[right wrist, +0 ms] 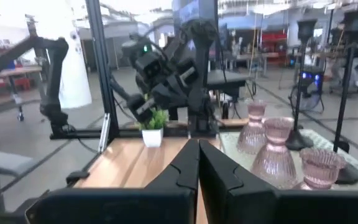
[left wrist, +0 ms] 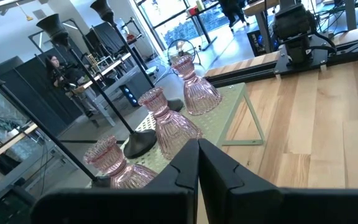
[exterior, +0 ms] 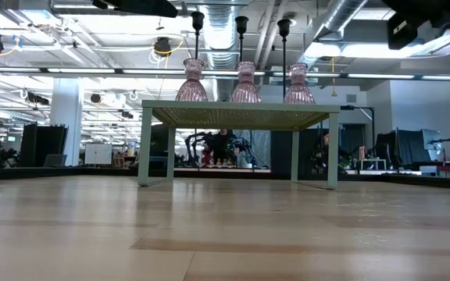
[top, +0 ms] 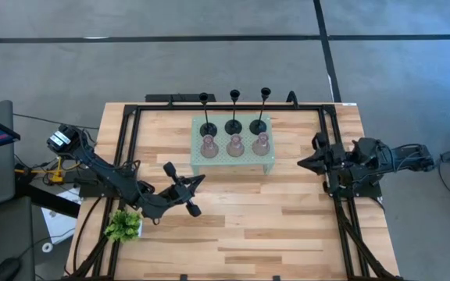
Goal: Pick & Place candle stick holders
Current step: Return to Home Position
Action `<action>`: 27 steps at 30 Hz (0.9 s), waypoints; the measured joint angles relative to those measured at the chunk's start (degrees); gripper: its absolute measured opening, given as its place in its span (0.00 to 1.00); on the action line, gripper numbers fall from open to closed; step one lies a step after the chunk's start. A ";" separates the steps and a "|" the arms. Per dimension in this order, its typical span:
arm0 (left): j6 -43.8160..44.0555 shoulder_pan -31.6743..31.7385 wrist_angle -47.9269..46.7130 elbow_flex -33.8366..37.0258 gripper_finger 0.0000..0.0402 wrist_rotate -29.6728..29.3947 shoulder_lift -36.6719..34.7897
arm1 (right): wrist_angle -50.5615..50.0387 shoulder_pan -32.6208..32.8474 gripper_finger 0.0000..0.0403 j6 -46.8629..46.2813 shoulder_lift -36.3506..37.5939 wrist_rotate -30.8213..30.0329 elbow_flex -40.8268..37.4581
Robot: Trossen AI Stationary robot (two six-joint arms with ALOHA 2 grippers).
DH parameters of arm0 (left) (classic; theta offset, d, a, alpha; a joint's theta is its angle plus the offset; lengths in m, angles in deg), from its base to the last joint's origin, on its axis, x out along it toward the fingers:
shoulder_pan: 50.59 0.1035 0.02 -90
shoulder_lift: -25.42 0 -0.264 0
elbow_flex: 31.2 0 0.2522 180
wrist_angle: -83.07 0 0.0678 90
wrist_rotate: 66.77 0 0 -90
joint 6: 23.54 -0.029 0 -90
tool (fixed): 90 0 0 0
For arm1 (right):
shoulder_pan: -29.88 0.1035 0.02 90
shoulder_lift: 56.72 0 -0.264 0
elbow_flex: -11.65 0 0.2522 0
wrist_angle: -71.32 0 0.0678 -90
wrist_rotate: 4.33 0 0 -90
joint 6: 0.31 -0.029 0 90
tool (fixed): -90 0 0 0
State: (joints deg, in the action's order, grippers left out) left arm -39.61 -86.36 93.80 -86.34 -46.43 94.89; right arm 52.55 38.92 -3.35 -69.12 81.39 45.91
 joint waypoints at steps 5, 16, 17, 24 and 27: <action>0.00 0.00 0.00 0.00 0.02 0.01 0.00 | 1.22 0.00 0.00 0.03 5.09 -0.09 -3.41; 0.00 0.00 -0.01 0.00 0.02 -0.01 -0.02 | 3.03 -0.04 0.00 0.01 12.03 -0.20 -9.35; 0.00 0.00 0.00 0.00 0.02 0.01 -0.02 | 3.29 -0.04 0.00 0.01 11.89 -0.22 -10.03; 0.00 0.00 0.00 0.02 0.02 -0.01 -0.02 | 2.71 -0.04 0.00 -0.18 12.19 -0.13 -13.69; 0.00 0.00 -0.01 0.02 0.02 -0.01 -0.02 | 4.00 -0.04 0.00 -0.97 12.22 -0.07 -15.55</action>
State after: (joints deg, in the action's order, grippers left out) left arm -39.61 -86.36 93.80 -86.32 -46.44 94.87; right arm 56.55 38.87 -4.32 -56.90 81.33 30.36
